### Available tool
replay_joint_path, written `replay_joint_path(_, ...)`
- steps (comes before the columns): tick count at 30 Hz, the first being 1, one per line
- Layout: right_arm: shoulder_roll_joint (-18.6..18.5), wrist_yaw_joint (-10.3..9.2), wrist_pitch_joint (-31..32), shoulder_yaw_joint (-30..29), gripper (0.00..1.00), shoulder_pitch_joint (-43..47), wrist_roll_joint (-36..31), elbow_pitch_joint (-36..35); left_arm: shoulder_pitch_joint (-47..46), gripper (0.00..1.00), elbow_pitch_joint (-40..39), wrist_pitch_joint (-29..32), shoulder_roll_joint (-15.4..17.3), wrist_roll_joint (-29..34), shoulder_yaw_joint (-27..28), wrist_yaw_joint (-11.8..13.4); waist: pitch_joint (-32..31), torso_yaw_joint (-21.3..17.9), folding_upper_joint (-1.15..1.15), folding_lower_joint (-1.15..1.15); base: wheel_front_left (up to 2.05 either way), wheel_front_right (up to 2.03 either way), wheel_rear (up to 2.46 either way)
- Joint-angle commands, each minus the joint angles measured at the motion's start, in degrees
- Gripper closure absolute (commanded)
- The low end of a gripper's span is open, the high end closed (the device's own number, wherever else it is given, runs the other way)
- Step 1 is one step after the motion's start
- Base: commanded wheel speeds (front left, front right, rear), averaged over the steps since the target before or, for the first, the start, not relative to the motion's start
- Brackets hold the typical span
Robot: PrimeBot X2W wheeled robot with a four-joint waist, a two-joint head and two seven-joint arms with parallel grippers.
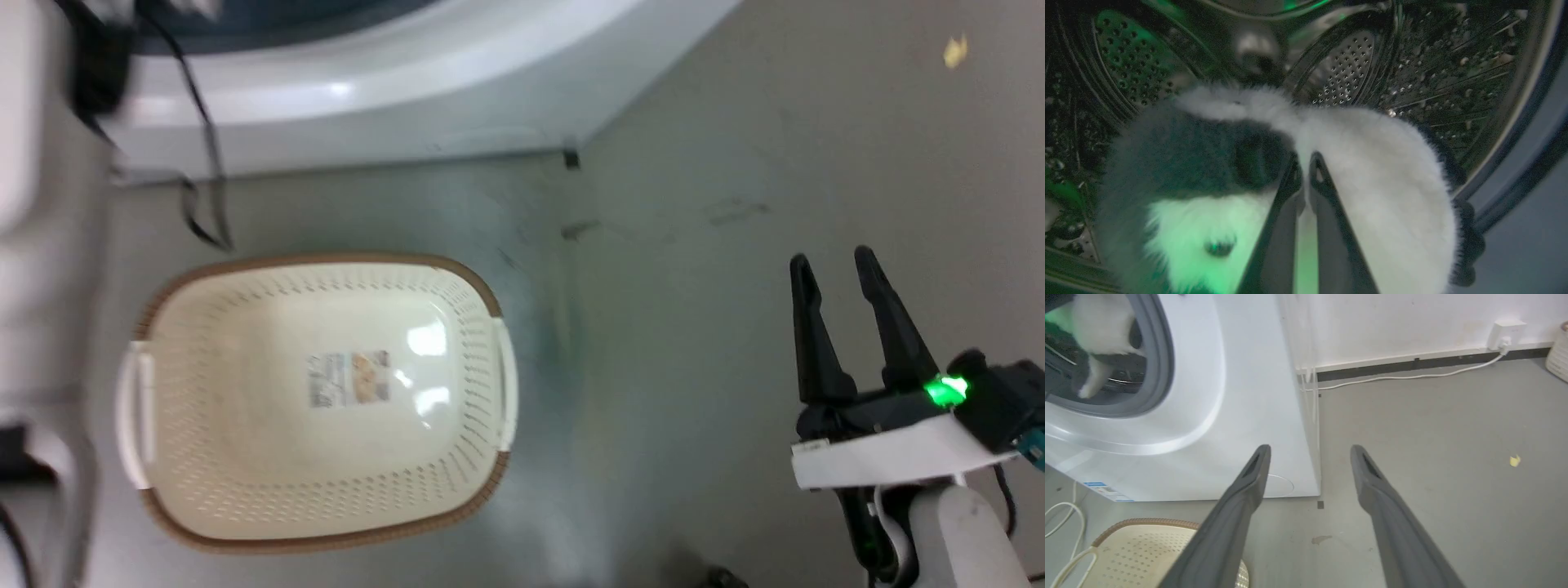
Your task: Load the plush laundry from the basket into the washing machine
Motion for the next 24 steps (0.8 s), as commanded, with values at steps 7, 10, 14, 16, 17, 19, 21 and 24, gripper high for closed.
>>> replay_joint_path(7,0.08,-0.05,-0.26,2.31,0.0,-3.23,3.39,0.39,-14.24,1.0,9.79,1.29,4.14,3.25,-0.22,-0.24,9.02,-7.05,0.0,-0.02,0.0,0.0,0.0)
replay_joint_path(10,0.08,-0.05,-0.26,3.4,0.0,-3.95,4.56,0.69,-19.5,1.0,14.57,0.63,5.67,5.09,-0.94,0.43,10.7,-8.3,0.0,-0.02,0.0,0.0,0.0)
replay_joint_path(14,0.08,-0.05,-0.26,3.79,0.0,-4.17,5.13,0.77,-21.96,1.0,18.02,0.42,5.95,6.31,-1.93,0.92,11.53,-8.53,0.0,-0.02,0.0,0.0,0.0)
replay_joint_path(16,0.08,-0.05,-0.26,3.89,0.0,-4.5,5.45,0.7,-23.32,1.0,20.26,0.3,5.96,6.8,-2.2,1.76,12.04,-8.53,0.0,-0.02,0.0,0.0,0.0)
replay_joint_path(17,0.08,-0.05,-0.26,4.0,0.0,-4.64,5.68,0.72,-23.71,1.0,21.39,0.22,5.98,6.89,-2.29,1.99,12.1,-8.55,0.0,-0.02,0.0,0.0,0.0)
replay_joint_path(19,0.08,-0.05,-0.26,3.73,0.0,-4.72,6.31,0.84,-23.97,1.0,23.39,-0.06,5.95,7.19,-2.96,1.63,11.94,-8.32,0.0,-0.02,0.0,0.0,0.0)
replay_joint_path(21,0.08,-0.05,-0.26,3.17,0.0,-4.81,6.36,1.07,-24.19,0.71,24.88,-0.56,5.58,7.22,-3.51,1.12,11.74,-7.78,0.0,-0.02,0.0,0.0,0.0)
replay_joint_path(24,0.08,-0.05,-0.26,2.43,0.0,-4.97,5.81,1.29,-23.81,0.0,26.73,-2.19,4.67,6.64,-3.72,0.83,10.84,-6.77,0.0,-0.02,0.0,0.0,0.0)
